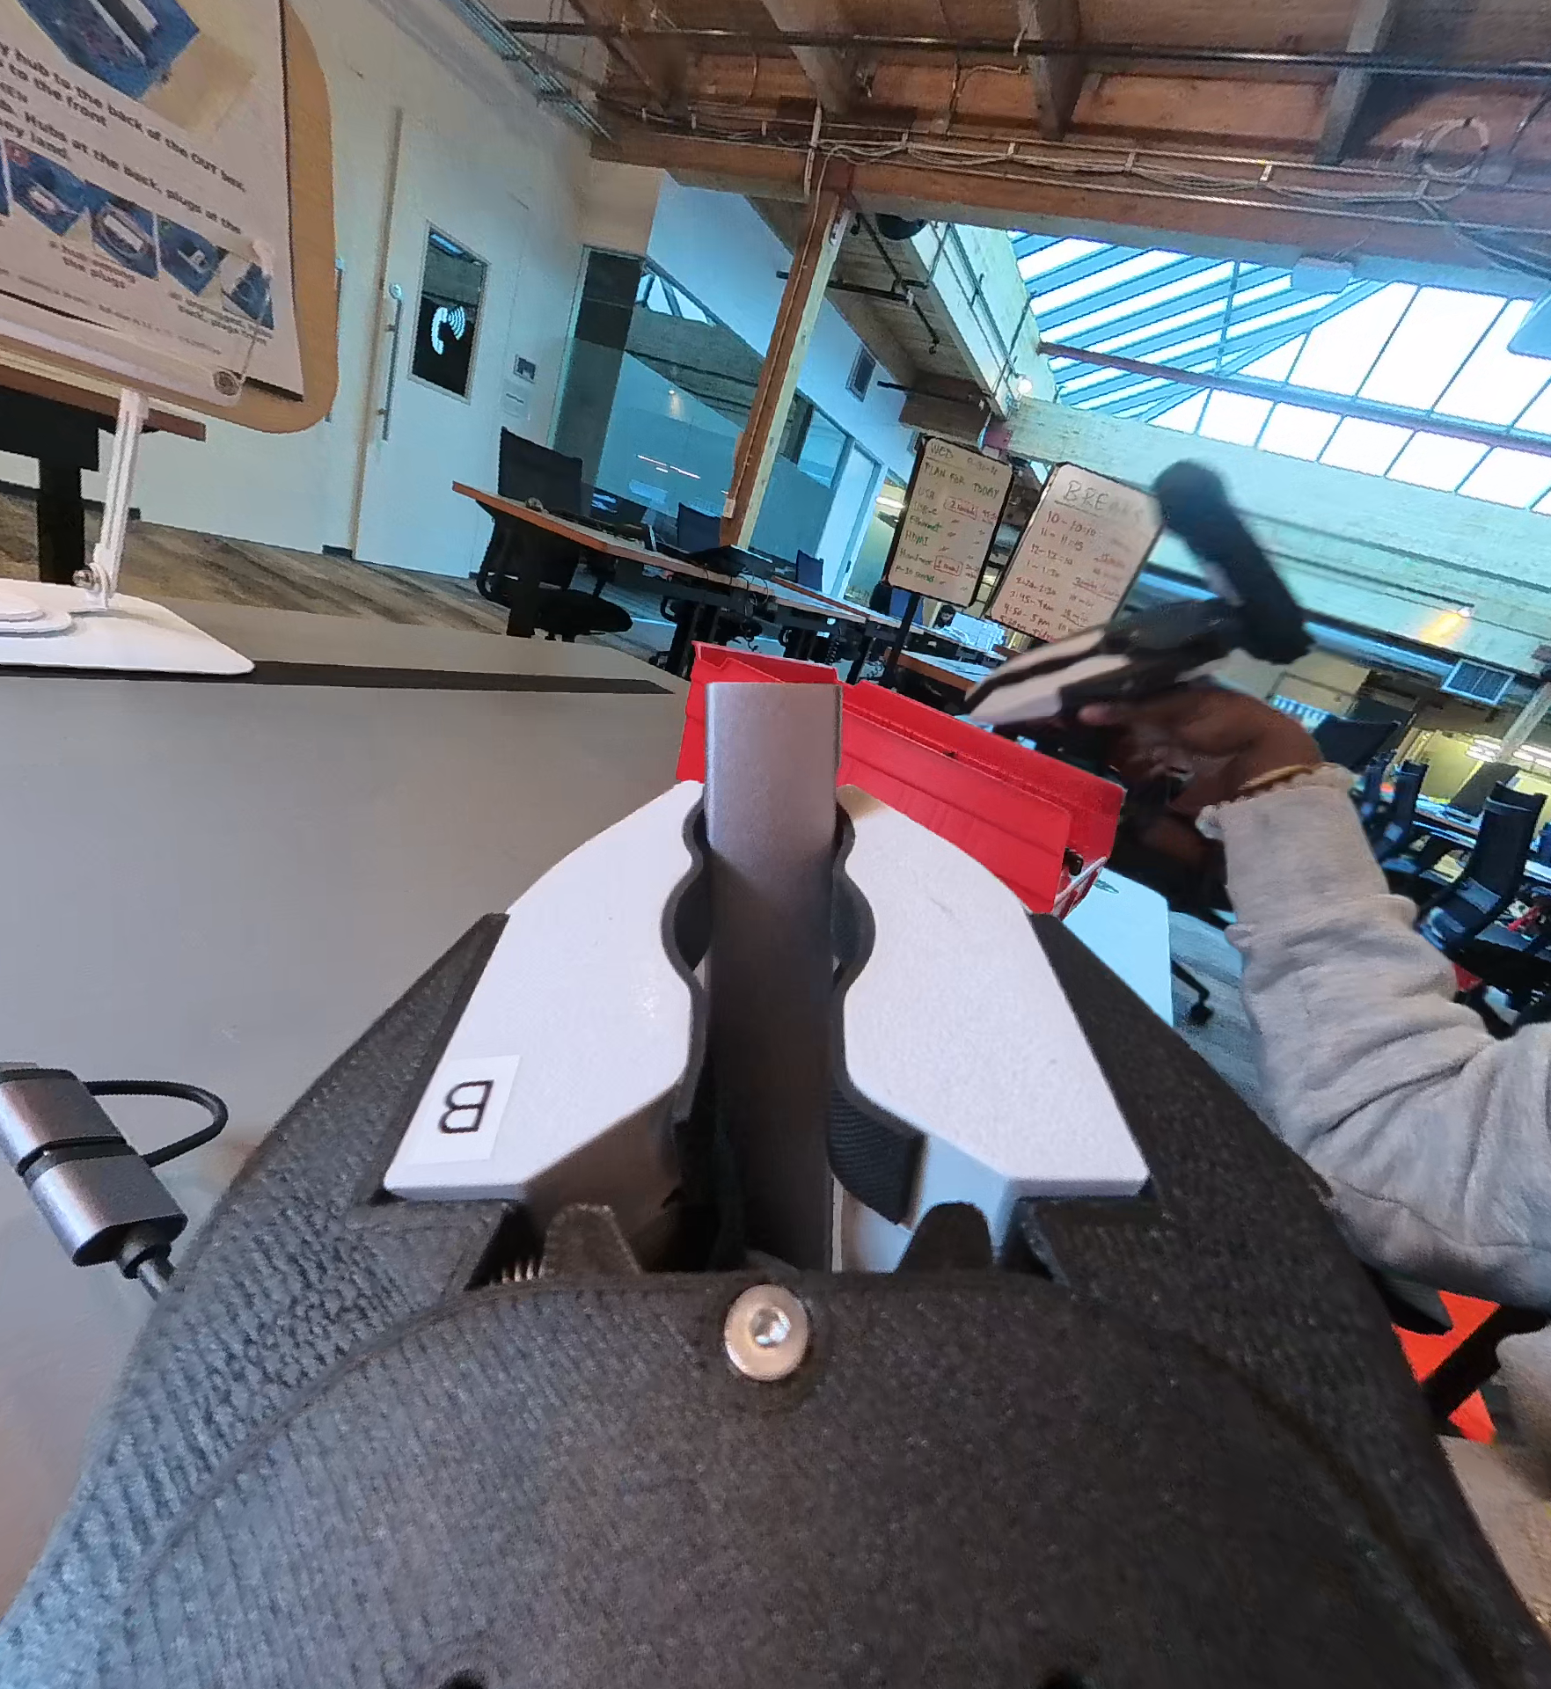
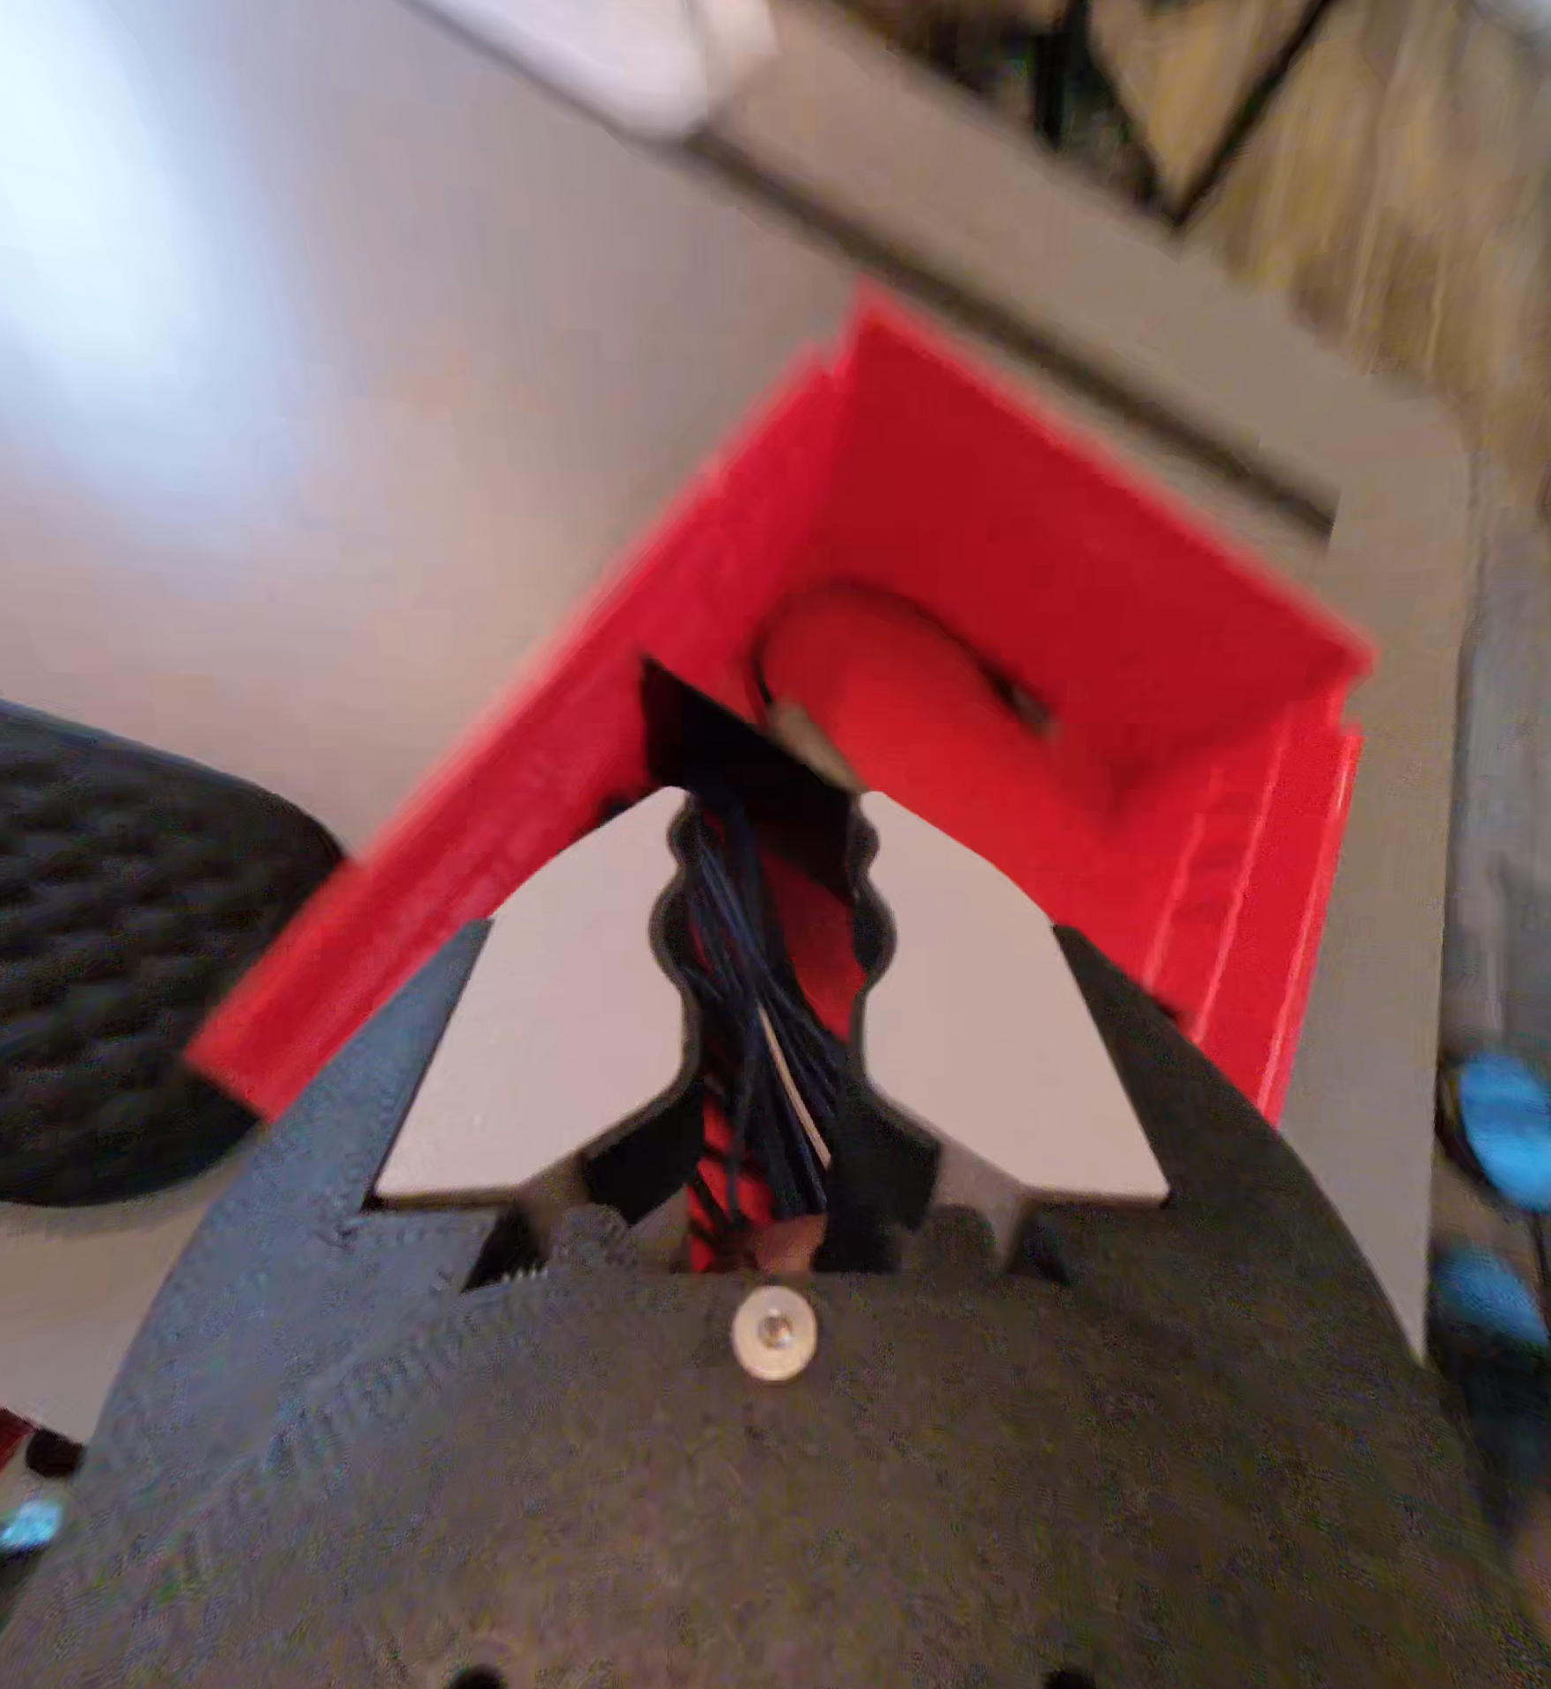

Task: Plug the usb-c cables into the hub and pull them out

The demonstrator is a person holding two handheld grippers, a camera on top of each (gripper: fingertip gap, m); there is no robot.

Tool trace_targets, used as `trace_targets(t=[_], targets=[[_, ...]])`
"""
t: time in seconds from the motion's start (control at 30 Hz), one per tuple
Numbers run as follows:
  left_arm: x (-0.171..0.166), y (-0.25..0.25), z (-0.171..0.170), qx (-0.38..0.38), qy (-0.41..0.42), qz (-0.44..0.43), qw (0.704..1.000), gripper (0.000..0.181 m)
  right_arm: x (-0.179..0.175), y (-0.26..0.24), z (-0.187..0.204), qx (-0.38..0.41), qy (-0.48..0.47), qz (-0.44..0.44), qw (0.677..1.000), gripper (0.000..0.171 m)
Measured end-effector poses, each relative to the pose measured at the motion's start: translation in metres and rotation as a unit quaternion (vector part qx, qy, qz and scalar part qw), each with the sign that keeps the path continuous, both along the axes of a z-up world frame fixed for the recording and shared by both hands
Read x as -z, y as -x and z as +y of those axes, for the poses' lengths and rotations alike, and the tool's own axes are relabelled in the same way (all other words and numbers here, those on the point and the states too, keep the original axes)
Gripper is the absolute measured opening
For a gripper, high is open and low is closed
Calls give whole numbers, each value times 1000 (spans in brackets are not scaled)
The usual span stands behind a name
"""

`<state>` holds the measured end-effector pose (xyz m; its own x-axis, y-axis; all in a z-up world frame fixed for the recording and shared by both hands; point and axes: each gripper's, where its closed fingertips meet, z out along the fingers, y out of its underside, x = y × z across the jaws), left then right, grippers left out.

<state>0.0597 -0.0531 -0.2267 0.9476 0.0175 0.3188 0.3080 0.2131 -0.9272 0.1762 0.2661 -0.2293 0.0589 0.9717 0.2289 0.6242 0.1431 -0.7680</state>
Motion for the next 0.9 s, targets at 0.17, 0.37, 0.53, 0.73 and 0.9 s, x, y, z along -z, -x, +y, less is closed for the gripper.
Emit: trace_targets(t=[0.17, 0.37, 0.53, 0.73, 0.9], targets=[[-1, -2, 0, -9, 3, 19, 1000, 23, -98, 14, -127, -223, 32, 226, 948, 48], [-3, -9, 0, -57, 17, 100, 993, 23, -87, 49, -276, -368, 180, 168, 896, 29], [-4, -21, 1, -79, 21, 178, 981, 23, -29, 79, -339, -390, 214, 74, 893, 32], [1, -25, 6, -92, 48, 217, 971, 23, -12, 94, -352, -373, 199, 81, 903, 12], [-33, -28, -23, -134, -94, 238, 957, 72, -48, 105, -309, -314, 167, 186, 916, 9]])
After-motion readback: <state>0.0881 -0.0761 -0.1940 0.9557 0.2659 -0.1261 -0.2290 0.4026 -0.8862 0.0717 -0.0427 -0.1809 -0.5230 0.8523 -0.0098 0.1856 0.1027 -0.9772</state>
